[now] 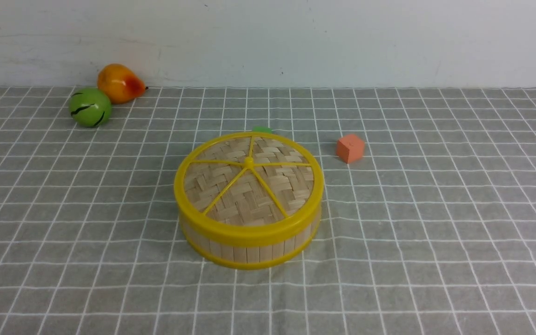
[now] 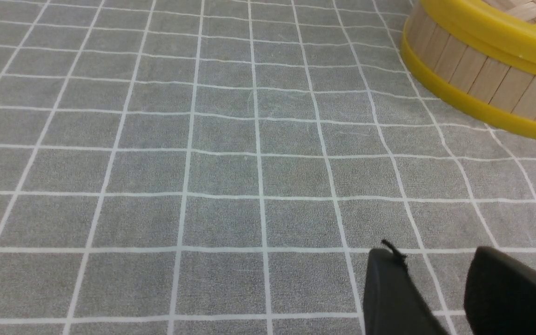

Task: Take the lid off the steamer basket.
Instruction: Use the left arm to lift the lid of the steamer

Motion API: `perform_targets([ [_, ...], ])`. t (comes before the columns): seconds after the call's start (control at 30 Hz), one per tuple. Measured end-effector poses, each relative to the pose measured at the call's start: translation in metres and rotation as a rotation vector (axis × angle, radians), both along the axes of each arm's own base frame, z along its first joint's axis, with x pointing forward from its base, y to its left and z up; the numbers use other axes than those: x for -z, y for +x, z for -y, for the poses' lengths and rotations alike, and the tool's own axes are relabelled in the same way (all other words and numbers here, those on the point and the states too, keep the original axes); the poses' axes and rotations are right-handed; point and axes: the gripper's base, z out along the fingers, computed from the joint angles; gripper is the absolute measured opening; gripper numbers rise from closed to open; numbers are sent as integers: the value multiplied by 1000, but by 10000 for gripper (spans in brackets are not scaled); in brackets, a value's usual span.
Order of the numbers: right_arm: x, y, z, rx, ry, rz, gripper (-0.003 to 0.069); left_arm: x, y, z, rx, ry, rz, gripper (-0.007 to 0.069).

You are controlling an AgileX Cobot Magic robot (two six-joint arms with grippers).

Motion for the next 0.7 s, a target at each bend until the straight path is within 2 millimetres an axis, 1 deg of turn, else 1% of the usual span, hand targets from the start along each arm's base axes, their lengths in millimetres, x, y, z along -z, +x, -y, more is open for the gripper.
perform_targets([
  [0.43, 0, 0, 0, 0, 0, 0, 241, 0, 0, 0, 0, 2, 0, 239],
  [0.7, 0, 0, 0, 0, 1, 0, 241, -4, 1, -3, -1, 92, 49, 239],
])
